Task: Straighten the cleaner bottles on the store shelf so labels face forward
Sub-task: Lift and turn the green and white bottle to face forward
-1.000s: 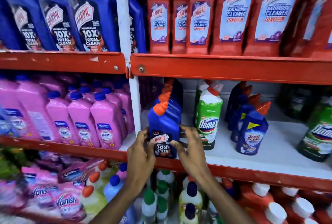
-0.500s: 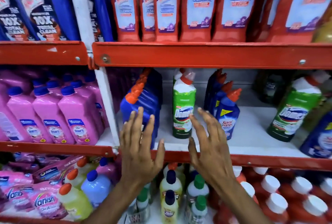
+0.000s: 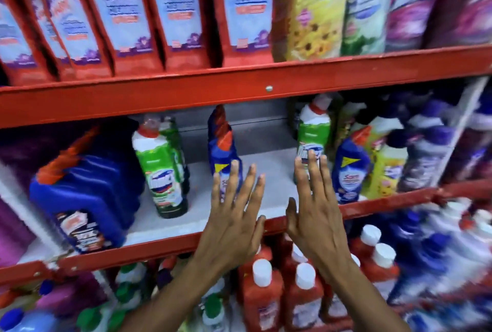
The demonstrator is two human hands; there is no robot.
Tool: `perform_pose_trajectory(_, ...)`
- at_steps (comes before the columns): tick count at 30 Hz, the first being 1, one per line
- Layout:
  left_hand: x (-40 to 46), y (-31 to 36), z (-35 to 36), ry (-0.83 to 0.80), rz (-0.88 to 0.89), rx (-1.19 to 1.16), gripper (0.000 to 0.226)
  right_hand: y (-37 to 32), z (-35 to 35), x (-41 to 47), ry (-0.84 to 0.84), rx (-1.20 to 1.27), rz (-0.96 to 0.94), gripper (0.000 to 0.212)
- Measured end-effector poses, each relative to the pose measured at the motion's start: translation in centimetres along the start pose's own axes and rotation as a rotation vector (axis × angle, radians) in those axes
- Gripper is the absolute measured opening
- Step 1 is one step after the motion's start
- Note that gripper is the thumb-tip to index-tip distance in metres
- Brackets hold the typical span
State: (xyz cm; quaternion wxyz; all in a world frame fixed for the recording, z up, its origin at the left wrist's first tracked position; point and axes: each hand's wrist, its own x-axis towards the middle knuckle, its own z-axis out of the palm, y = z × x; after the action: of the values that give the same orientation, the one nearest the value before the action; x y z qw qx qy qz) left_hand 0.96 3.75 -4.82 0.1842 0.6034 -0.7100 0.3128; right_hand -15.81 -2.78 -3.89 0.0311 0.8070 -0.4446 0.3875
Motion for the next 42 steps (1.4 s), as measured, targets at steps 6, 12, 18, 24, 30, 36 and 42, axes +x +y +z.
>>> perform_pose_trajectory(6, 6.1, 2.9, 3.7, -0.091, -0.148, -0.391, 0.066, 3.9, -1.0, 0.9, -0.013, 0.317, 0.174, 0.081)
perform_pose_trajectory(12, 13.2, 2.9, 8.2, -0.249, -0.511, -0.723, 0.075, 5.6, 1.4, 3.5, -0.113, 0.436, 0.258, 0.083)
perform_pose_trajectory(18, 15.9, 3.2, 11.7, -0.318, -0.582, -1.101, 0.052, 5.6, 3.7, 4.7, -0.083, 0.506, 0.352, 0.074)
perform_pose_trajectory(24, 13.9, 3.5, 11.8, -0.122, -0.66, -1.179, 0.045, 5.7, 4.2, 4.7, 0.027, 0.657, 0.393, 0.068)
perform_pose_trajectory(30, 9.5, 4.5, 8.7, 0.103, -0.668, -1.131, 0.051, 3.8, 3.1, 3.1, 0.147, 0.72, 0.329, 0.049)
perform_pose_trajectory(36, 2.9, 2.6, 1.7, 0.268, -0.587, -1.073, 0.051, -0.4, 0.9, 0.4, 0.187, 0.702, 0.128, 0.043)
perform_pose_trajectory(42, -3.8, -3.9, -2.7, 0.364, -0.619, -0.889, 0.047, -8.8, 1.3, 0.1, 0.114, 0.84, 0.0, 0.039)
